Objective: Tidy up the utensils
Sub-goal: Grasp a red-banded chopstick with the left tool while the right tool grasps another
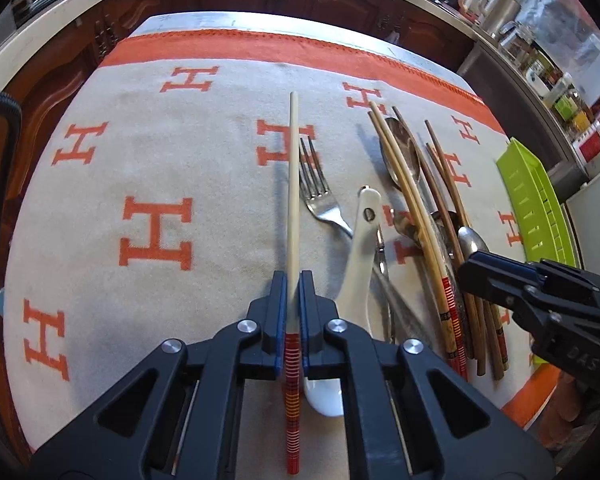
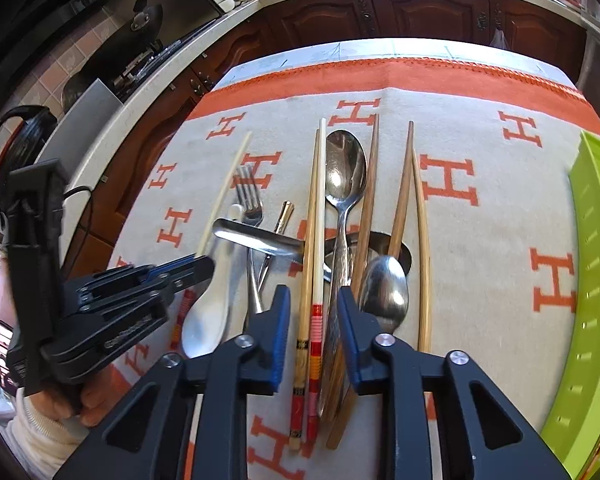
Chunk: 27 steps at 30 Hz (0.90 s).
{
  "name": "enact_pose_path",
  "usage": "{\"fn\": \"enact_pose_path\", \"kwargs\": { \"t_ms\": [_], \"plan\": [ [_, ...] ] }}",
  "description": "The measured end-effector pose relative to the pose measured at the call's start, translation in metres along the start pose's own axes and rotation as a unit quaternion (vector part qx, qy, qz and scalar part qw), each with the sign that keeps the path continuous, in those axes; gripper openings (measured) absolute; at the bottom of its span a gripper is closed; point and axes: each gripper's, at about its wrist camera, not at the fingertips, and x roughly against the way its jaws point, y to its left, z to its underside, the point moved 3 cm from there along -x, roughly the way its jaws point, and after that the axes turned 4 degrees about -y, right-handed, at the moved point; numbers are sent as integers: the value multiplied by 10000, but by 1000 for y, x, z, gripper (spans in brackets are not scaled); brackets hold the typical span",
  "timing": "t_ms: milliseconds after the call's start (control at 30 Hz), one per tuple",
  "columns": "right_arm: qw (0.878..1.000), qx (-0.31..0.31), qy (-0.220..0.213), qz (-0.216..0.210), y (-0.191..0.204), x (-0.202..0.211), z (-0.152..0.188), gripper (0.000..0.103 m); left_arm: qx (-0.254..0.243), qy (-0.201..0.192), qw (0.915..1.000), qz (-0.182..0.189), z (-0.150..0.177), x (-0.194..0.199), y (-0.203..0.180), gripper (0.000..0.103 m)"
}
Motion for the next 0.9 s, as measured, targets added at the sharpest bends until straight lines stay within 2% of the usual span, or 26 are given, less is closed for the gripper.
{"fn": "enact_pose_path", "kwargs": {
  "t_ms": [200, 433, 567, 900],
  "plan": [
    [9997, 170, 147, 65, 3, -21, -5, 10, 228, -142, 9996, 66, 6, 21, 11, 4],
    [9995, 270, 179, -23, 8, -34, -11, 11, 429, -167, 9984, 316, 13, 37, 16, 4],
    [9996, 9, 228, -156, 2, -35, -12, 8, 507, -188, 9980, 317, 15, 40, 18, 4],
    [9990, -226, 28, -396, -1, -8, -9, 7, 494, -359, 9972, 437, 11, 64, 8, 4]
  ]
}}
